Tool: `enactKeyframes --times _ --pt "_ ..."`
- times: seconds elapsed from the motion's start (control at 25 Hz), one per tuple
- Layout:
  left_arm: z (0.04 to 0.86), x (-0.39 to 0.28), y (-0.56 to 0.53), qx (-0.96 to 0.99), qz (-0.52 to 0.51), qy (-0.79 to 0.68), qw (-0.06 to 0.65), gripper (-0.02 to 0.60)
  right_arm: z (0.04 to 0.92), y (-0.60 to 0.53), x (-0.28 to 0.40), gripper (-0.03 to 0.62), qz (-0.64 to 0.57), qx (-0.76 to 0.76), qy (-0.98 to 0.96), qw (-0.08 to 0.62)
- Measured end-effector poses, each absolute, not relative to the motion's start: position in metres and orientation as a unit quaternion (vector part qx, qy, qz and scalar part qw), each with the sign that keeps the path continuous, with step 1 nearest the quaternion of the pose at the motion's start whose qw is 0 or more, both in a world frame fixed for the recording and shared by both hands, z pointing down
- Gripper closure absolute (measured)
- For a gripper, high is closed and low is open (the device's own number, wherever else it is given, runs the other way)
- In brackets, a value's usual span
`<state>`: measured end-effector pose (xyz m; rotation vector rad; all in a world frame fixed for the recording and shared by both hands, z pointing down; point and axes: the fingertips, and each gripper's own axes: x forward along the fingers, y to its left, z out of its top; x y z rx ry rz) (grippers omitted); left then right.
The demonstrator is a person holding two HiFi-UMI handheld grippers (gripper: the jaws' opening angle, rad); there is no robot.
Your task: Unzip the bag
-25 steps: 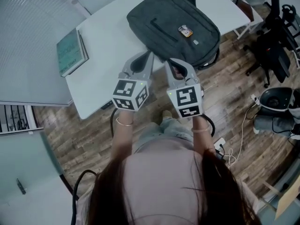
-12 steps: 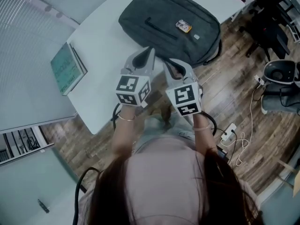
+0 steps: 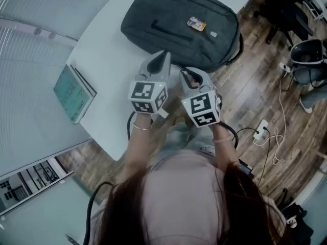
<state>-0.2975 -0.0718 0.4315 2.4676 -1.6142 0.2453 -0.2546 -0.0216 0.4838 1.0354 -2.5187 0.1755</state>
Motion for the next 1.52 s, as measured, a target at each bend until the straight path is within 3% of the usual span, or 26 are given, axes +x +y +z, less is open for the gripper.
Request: enactKeyframes --times 0.56,1.12,1.52 --pt "0.459 -0.295 -0.103 0.848 0.114 -0.511 0.085 0.569 0.517 -0.031 -0.256 0.525 0.109 0.411 -0.881 0.208" --pt "0.486 -0.288 -0.111 0.838 0.195 -0.49 0.141 0.568 0.525 -0.035 -0.262 0.522 0.134 0.401 -0.878 0.224" --pt "0.488 -0.29 -0.112 0.833 0.193 -0.494 0.156 0.569 0.525 -0.039 -0.265 0.547 0.121 0.417 -0.867 0.243"
